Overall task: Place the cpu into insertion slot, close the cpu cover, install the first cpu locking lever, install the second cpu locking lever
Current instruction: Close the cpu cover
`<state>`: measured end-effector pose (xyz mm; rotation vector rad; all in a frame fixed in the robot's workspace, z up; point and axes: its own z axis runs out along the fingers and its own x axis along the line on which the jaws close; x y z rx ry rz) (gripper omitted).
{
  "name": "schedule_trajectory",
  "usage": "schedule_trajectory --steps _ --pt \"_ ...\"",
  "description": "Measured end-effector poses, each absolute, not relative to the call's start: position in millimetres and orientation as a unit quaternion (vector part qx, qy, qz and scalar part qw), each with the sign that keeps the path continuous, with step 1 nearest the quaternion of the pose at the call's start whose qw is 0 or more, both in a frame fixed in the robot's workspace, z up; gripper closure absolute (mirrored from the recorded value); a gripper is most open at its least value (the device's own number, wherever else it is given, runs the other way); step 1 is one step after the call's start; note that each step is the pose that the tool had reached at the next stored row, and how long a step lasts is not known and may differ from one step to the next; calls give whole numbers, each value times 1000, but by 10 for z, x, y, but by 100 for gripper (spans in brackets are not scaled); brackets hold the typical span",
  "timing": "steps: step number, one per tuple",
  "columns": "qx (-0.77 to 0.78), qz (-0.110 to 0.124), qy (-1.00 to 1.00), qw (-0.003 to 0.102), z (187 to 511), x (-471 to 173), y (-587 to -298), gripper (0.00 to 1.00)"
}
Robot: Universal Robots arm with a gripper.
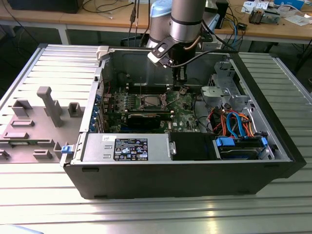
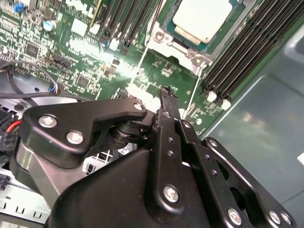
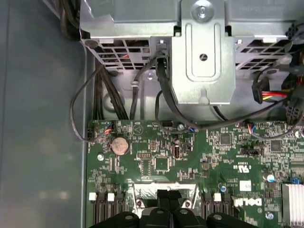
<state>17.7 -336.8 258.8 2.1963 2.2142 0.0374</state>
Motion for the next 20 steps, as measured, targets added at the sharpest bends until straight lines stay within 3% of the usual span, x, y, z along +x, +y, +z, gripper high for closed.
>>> schedule_trajectory --steps 20 --pt "697 11 717 9 2468 467 -3322 89"
